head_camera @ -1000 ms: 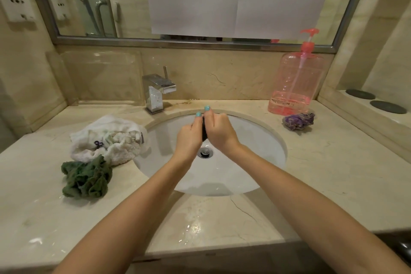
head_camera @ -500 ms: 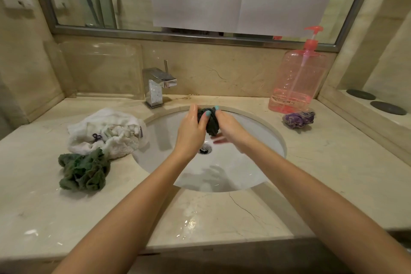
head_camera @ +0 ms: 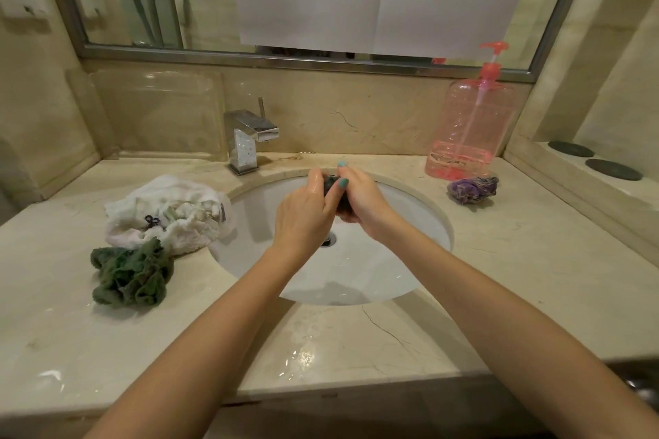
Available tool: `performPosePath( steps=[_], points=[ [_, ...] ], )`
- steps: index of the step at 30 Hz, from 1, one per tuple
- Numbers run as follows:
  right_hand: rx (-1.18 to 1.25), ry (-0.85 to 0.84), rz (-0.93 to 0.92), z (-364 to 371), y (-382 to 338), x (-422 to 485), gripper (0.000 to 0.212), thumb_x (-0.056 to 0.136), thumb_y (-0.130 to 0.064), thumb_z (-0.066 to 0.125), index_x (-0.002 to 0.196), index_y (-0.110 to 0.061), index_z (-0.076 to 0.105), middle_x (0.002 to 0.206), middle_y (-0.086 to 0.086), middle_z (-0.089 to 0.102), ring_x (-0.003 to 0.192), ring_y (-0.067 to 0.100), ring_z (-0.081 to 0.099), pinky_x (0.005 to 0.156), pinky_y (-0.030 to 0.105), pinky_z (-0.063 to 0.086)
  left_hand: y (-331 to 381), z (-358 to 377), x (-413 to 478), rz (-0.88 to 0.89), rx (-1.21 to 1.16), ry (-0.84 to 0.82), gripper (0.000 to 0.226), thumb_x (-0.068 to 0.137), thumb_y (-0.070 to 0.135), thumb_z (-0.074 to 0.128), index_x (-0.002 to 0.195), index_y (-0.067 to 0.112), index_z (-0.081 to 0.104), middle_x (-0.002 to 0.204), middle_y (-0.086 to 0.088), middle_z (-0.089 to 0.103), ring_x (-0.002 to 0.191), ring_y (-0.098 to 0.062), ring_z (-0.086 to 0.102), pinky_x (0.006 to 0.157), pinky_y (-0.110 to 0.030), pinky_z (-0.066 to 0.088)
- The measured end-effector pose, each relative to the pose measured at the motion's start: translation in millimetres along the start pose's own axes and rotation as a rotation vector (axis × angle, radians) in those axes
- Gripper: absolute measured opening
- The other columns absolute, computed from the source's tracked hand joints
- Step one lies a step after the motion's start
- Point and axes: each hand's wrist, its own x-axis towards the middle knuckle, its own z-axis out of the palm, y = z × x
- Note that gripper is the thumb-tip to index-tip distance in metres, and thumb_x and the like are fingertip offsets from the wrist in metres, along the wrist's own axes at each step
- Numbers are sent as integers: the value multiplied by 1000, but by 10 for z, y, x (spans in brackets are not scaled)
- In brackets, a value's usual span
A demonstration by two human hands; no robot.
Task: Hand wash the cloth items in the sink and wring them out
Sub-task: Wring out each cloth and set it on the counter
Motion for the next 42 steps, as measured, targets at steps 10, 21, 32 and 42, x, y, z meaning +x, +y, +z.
performPosePath(
  steps=[10,21,32,42],
  points=[
    [-420,145,-539,-25,189,38,38,103,-17,37,68,-4,45,58,5,46,55,17,41,55,41,37,99,74,-18,-358,-637,-133,68,105,47,22,57,6,46,44,-1,44,36,-13,38,42,-21,30],
    [-685,61,-845,-114,177,242,44,98,-28,33,64,-5,48,53,6,45,46,24,43,47,31,32,17,84,-3,-621,-1134,-479,59,96,68,27,61,21,26,48,5,20,45,-12,14,45,-24,10],
    [-627,-31,-237,-514,239,151,24,101,-30,45,121,-16,46,98,3,55,78,14,53,67,30,46,7,304,130,-528,-720,-497,39,103,48,34,89,19,55,72,-2,48,55,-10,36,53,-22,31],
    [-141,55,-44,-2363,35,-252,40,86,-2,67,124,-3,54,114,26,59,95,35,66,85,43,56,1014,1092,616,-40,-575,-519,26,85,29,74,105,13,68,91,-3,70,83,-16,61,80,-33,53]
  ],
)
